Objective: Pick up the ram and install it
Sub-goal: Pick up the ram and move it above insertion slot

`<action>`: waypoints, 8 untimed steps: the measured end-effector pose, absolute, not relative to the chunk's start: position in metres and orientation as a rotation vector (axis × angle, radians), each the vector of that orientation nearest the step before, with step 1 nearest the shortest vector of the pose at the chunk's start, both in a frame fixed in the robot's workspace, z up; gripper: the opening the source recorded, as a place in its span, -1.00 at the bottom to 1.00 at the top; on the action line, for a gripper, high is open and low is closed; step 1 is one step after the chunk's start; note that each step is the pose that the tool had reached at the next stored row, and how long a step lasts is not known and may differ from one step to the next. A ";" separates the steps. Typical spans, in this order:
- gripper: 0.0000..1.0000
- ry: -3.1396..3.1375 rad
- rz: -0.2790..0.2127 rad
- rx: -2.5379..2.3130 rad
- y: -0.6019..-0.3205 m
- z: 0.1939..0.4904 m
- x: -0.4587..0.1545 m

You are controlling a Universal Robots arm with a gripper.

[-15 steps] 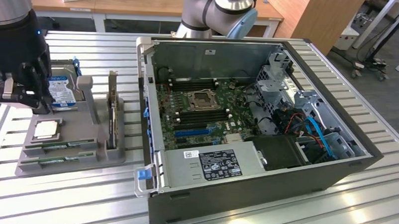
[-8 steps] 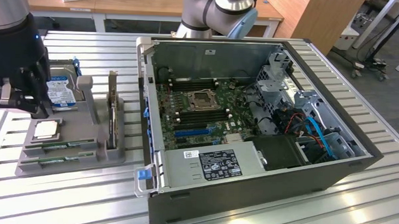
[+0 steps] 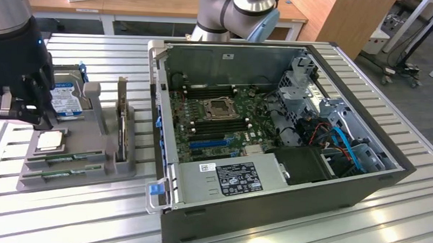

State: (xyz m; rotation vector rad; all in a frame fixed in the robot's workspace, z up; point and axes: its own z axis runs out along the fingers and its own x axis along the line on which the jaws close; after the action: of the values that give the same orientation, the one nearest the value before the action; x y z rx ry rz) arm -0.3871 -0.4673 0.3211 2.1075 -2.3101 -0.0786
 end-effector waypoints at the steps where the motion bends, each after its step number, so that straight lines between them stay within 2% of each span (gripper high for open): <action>1: -0.37 -2.310 -0.079 2.107 -0.467 0.319 -0.387; 8: -0.37 -2.310 -0.079 2.107 -0.467 0.309 -0.387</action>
State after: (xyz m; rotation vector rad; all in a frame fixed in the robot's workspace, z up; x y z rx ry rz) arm -0.3871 -0.4673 0.3092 2.1074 -2.3099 -0.0786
